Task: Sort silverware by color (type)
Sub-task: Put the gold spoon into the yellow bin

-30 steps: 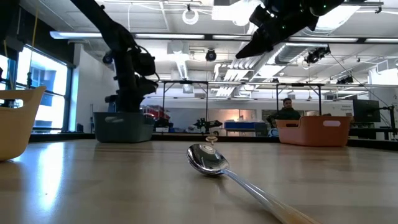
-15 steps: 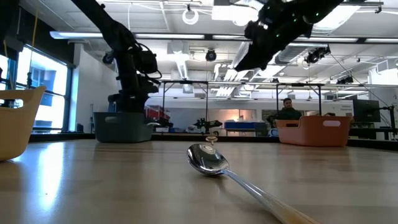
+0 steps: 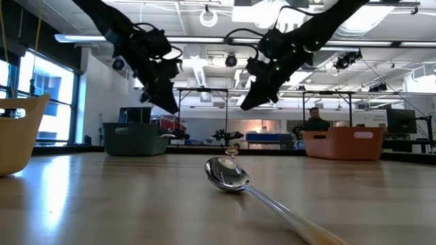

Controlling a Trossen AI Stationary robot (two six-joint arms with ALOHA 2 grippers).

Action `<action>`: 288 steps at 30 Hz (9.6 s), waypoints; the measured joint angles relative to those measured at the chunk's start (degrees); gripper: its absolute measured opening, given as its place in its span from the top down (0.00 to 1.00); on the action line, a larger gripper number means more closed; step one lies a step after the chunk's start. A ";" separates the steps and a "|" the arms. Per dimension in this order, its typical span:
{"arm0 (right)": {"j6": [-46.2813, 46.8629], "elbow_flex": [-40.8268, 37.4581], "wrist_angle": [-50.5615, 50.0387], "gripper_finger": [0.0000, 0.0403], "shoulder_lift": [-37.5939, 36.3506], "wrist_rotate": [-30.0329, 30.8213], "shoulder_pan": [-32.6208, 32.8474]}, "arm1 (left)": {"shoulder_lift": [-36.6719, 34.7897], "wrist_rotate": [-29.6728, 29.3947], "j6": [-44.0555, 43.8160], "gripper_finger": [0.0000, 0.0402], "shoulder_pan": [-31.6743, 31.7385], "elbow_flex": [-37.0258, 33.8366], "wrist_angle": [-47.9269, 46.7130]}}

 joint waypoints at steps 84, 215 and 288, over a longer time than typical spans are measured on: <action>-12.46 4.33 -2.62 1.00 -0.24 1.11 -1.55 | 20.41 -25.49 1.04 1.00 -5.56 21.74 -31.20; 2.05 26.47 16.34 1.00 18.48 -9.06 12.90 | -23.27 -2.37 -12.40 0.52 -10.77 -39.18 62.95; -0.42 18.62 33.55 0.97 9.22 -15.65 13.76 | -13.89 13.77 -13.48 0.98 -11.84 -27.35 75.73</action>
